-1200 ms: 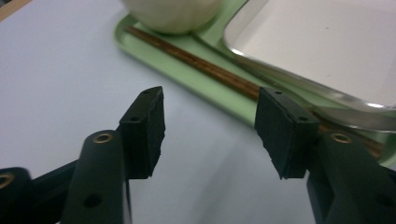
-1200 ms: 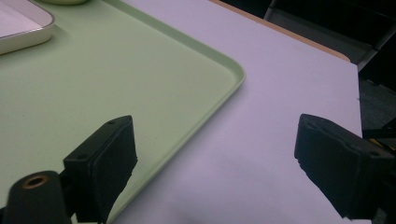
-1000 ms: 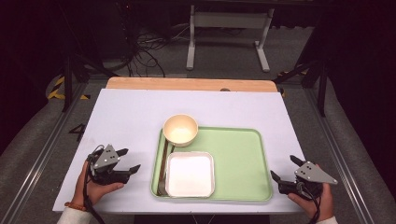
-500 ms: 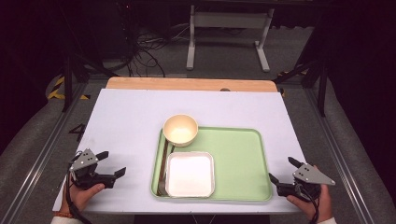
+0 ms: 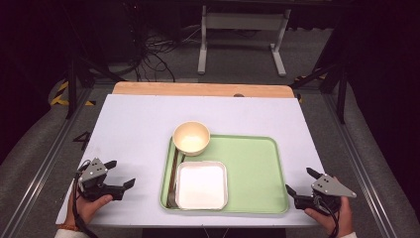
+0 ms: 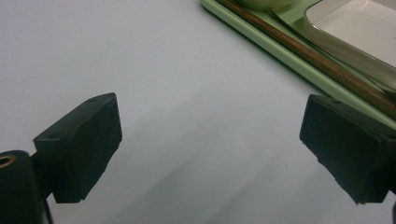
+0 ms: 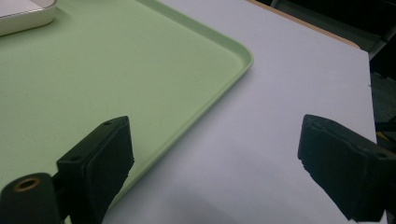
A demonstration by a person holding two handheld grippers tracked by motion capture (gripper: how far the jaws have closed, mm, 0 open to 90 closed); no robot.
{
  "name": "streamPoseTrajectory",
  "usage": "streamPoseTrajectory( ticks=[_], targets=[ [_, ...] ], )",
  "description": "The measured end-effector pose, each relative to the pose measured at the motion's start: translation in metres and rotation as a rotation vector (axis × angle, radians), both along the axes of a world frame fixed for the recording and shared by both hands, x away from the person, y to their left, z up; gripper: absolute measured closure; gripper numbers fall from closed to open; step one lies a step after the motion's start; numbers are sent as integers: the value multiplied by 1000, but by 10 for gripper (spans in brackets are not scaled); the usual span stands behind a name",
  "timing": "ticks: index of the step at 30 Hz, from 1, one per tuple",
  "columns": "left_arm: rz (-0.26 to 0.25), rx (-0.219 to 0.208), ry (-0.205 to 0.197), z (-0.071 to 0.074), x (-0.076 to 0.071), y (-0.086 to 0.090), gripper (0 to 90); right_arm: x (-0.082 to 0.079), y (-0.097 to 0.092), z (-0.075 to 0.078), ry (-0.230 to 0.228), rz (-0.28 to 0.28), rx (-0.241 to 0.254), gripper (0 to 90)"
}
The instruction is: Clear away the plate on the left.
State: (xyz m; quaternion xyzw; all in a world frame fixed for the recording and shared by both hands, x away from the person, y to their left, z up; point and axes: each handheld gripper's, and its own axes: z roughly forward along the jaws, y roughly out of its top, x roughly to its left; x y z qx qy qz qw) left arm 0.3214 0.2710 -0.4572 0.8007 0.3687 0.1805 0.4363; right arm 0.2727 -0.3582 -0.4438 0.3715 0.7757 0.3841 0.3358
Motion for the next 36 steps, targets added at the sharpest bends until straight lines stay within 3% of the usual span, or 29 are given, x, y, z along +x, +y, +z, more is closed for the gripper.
streamPoseTrajectory(
  ticks=[36],
  targets=[
    [-16,34,8,-1,2,-7,62,1,-1,-2,10,-3,-1,108]
  ],
)
